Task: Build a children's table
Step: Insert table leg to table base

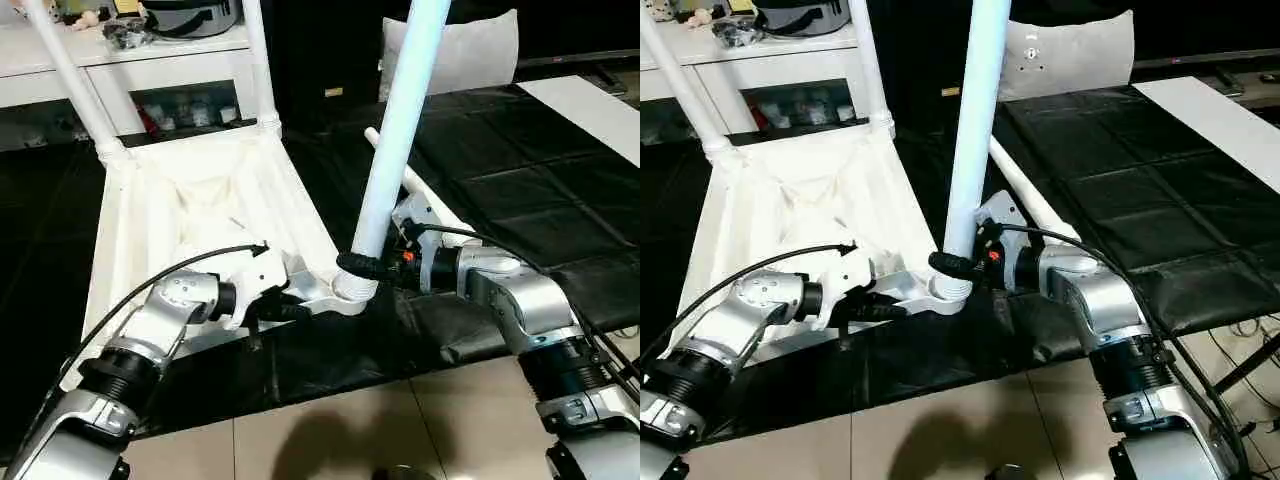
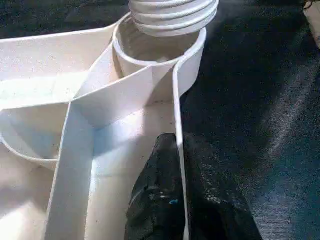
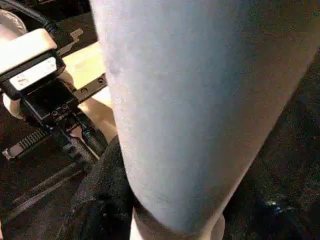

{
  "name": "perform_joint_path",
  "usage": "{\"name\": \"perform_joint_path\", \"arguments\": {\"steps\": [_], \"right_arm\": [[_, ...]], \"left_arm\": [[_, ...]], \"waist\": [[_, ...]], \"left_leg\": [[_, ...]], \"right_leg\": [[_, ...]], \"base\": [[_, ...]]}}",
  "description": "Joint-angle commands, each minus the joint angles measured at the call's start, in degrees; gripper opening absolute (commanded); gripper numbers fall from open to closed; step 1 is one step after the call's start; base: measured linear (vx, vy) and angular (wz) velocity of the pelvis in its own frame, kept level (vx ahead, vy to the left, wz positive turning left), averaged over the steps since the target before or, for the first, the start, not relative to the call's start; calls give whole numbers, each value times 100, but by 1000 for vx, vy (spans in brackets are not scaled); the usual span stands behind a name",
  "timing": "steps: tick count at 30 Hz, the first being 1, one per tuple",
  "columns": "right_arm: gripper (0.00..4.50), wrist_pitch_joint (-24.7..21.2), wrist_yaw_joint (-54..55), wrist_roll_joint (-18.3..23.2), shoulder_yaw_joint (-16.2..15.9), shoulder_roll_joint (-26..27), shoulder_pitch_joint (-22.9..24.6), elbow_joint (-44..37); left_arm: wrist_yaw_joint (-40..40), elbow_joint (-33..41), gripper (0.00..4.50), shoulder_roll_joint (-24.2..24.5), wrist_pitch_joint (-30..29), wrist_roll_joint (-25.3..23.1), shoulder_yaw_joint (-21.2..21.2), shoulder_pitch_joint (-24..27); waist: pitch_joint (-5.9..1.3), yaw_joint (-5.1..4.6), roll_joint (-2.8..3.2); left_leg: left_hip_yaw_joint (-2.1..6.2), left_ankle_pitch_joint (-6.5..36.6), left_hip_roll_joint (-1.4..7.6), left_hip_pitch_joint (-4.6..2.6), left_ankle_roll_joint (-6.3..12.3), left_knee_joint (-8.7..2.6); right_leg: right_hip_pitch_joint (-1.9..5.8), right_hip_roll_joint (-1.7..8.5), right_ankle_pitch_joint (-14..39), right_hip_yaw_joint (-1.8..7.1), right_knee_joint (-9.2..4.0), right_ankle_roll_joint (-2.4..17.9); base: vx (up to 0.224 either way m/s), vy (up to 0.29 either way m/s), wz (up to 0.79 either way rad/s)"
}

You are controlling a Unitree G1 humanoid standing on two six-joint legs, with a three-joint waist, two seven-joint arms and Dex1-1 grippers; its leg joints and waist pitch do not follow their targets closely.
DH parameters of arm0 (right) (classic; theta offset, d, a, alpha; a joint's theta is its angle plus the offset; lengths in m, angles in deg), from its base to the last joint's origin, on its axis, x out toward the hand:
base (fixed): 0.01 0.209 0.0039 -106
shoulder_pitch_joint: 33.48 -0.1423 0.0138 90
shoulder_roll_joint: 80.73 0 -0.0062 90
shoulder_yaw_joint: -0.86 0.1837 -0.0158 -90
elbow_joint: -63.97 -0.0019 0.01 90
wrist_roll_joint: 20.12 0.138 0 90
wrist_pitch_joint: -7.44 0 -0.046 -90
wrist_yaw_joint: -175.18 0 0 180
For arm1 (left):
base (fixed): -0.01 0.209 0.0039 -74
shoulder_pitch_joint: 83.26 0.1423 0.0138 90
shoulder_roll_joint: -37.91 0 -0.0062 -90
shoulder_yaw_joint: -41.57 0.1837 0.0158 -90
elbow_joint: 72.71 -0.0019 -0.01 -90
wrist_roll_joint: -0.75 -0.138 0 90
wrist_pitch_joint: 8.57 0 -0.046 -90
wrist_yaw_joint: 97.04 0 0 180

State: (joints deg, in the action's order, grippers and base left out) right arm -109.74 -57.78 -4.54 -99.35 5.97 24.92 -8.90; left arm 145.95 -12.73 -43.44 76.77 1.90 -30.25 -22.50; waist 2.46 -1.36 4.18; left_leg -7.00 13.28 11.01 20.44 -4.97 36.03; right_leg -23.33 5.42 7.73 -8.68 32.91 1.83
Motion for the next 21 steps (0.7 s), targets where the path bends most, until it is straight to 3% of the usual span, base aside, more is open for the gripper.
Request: {"name": "perform_joint_path", "arguments": {"steps": [1,5,6,8,16,21], "right_arm": [[191,-1,-27,-65,-88,6,16,123],[191,-18,-156,-85,-160,-8,-76,189],[191,-58,-236,-90,-201,-30,-121,232],[191,-121,-315,-97,-248,-54,-161,272],[191,-106,-643,-278,-501,-107,-278,620],[191,-114,-793,-289,-550,-143,-313,701]], "left_arm": [[5,-107,0,118,-40,-135,-11,77],[326,121,0,78,20,-33,113,102],[475,225,0,87,79,-62,232,116],[582,303,0,96,149,-112,347,124],[773,353,0,22,232,-294,667,14],[645,166,0,-34,338,-429,678,-133]], "waist": [[-327,-13,-100],[-331,-18,-99],[-336,-17,-125],[-343,-6,-104],[-382,148,-83],[-351,200,-106]], "left_leg": [[-58,1157,84,79,371,-458],[-53,1184,87,79,370,-462],[-53,1162,90,88,378,-463],[-48,1105,105,86,408,-472],[-70,665,175,53,456,-498],[-91,904,159,29,381,-512]], "right_leg": [[351,311,3203,237,-550,247],[351,312,3198,241,-549,239],[359,317,3174,243,-545,247],[358,321,3066,258,-529,305],[381,318,2020,326,-393,763],[395,328,2359,327,-442,692]], "base": [[0,0,0],[0,0,0],[0,0,0],[0,0,0],[0,0,0],[0,0,0]]}}
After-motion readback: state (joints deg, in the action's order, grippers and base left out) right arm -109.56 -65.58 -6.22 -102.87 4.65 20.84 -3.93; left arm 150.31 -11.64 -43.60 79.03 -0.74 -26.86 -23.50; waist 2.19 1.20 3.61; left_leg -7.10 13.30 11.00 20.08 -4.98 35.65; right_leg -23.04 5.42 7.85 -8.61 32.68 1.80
